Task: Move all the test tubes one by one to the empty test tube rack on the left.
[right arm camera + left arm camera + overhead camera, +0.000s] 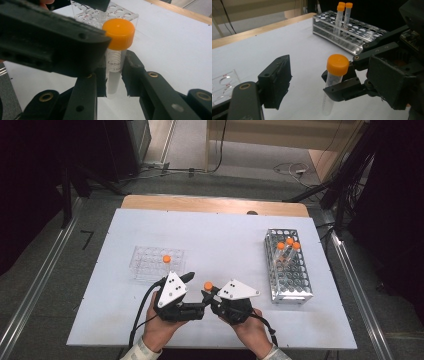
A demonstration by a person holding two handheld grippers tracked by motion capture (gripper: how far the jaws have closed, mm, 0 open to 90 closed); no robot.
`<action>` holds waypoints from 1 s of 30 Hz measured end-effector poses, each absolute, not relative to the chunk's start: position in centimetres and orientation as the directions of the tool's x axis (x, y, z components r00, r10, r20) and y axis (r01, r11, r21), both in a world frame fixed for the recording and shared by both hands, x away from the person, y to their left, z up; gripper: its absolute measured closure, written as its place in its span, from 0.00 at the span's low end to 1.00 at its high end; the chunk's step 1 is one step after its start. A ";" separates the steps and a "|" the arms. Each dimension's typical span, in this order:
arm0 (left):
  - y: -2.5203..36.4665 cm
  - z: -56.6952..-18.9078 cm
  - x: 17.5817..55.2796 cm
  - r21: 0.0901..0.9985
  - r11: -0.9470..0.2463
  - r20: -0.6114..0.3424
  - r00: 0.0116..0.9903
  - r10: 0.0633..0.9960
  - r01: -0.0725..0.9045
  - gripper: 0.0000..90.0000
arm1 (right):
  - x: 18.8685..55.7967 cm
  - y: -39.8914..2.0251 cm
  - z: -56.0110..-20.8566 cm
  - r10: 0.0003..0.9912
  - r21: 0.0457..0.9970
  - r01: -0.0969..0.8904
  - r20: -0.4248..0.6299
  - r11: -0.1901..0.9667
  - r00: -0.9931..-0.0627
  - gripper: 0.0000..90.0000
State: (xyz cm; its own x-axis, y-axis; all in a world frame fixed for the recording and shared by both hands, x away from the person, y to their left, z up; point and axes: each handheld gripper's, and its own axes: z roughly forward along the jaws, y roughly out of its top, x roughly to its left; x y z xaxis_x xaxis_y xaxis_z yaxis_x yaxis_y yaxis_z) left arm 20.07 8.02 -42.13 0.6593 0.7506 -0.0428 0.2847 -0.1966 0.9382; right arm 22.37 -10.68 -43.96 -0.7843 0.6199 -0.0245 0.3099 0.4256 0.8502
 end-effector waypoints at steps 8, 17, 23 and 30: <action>7.9 -42.3 19.9 0.940 -0.212 -0.026 0.677 0.736 0.266 0.50 | 22.1 -10.4 -44.0 0.614 0.849 0.309 -0.024 0.429 -0.789 0.80; 7.6 -42.6 19.8 0.940 -0.224 -0.021 0.701 0.713 0.257 0.68 | 22.1 -10.4 -44.0 0.613 0.849 0.307 -0.024 0.430 -0.790 0.80; 7.9 -42.6 19.9 0.942 -0.211 -0.034 0.697 0.716 0.262 0.76 | 22.0 -10.4 -43.8 0.610 0.852 0.302 -0.026 0.428 -0.792 0.80; 8.0 -42.7 20.0 0.939 -0.206 -0.046 0.697 0.715 0.274 0.78 | 22.0 -10.4 -43.9 0.610 0.851 0.305 -0.023 0.427 -0.792 0.80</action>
